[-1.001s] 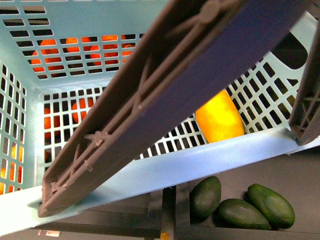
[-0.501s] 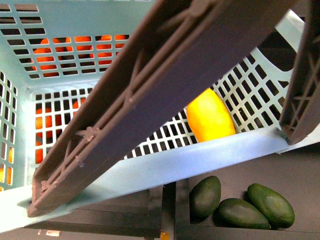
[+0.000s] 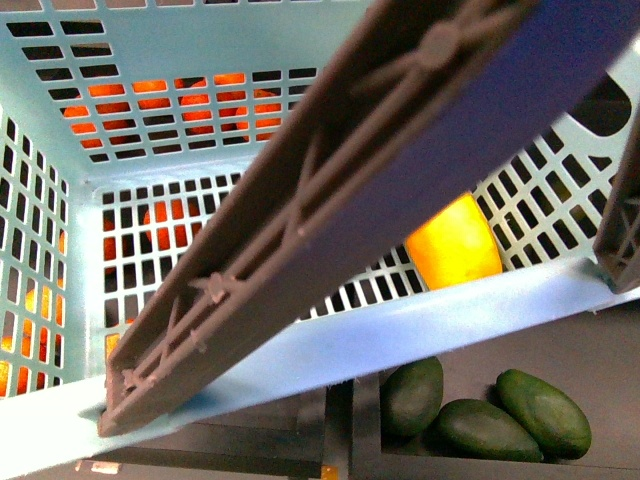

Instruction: Pick mango and avocado into basket

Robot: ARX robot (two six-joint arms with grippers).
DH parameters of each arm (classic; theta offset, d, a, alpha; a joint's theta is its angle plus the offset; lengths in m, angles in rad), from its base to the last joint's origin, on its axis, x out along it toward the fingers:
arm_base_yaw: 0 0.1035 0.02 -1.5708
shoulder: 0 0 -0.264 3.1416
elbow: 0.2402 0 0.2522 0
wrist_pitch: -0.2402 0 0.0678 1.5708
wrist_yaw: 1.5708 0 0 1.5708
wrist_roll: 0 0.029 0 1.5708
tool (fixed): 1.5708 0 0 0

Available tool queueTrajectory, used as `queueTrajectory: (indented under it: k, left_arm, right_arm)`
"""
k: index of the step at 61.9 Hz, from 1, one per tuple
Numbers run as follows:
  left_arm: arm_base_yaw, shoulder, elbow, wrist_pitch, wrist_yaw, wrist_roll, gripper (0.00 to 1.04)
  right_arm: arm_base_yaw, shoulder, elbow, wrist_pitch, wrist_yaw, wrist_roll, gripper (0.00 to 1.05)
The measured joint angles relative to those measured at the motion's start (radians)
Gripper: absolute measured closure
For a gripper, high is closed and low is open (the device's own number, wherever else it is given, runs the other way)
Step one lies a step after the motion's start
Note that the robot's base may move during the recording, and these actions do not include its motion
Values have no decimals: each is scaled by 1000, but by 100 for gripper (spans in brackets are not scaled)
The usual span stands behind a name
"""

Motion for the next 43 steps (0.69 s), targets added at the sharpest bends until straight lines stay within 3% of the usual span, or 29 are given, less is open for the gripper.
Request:
queueTrajectory:
  k: [11, 21, 43]
  left_arm:
    - [-2, 1, 0, 0, -2, 2, 101]
    - [-2, 1, 0, 0, 2, 2, 101]
    - [-2, 1, 0, 0, 0, 0, 101]
  right_arm:
    - [-56, -94, -125, 19, -49, 4, 71]
    - [-111, -214, -245, 19, -109, 6, 103]
    - [-188, -431, -383, -63, -180, 7, 103]
